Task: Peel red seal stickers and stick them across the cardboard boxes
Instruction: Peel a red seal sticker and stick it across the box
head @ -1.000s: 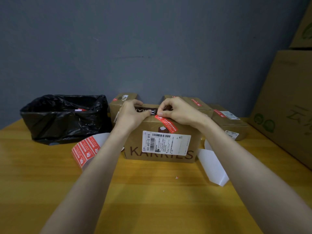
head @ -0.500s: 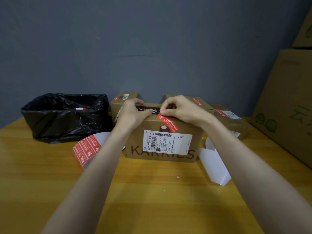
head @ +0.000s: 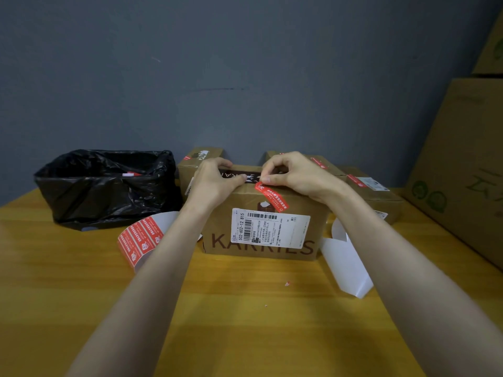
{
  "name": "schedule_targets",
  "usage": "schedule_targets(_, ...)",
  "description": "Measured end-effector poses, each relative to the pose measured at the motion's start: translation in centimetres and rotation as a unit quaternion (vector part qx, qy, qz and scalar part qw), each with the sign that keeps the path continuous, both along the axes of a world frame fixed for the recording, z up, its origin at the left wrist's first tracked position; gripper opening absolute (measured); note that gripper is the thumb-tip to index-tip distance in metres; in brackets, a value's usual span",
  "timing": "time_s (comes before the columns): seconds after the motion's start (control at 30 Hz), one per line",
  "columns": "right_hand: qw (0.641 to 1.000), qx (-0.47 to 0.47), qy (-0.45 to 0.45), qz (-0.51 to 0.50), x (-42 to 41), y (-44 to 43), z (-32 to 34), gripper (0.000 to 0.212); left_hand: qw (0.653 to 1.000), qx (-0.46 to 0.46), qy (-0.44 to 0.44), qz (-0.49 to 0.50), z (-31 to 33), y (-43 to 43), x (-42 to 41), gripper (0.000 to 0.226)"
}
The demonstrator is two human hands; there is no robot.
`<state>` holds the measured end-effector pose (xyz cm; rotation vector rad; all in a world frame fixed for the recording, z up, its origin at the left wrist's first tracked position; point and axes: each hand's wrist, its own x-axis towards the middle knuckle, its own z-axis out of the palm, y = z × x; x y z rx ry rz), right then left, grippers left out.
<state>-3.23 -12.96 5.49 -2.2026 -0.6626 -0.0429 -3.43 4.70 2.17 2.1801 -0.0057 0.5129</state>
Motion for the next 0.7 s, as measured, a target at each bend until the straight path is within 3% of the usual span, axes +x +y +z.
schedule_targets(0.3,0.995,0.096,0.036,0.007,-0.2,-0.6,0.0,0.010,1.000,-0.007,0.001,-0.004,-0.1,0.0,0.2,0.047)
schedule_targets(0.53,0.999,0.022,-0.014,0.029,-0.8,-0.2,0.0,0.011,1.000,-0.004,-0.003,-0.006,-0.2,0.1,0.3,0.046)
schedule_targets(0.7,0.995,0.005,-0.099,0.003,-0.9,-0.2,-0.5,0.012,1.000,-0.003,0.002,-0.004,-0.1,0.2,0.3,0.047)
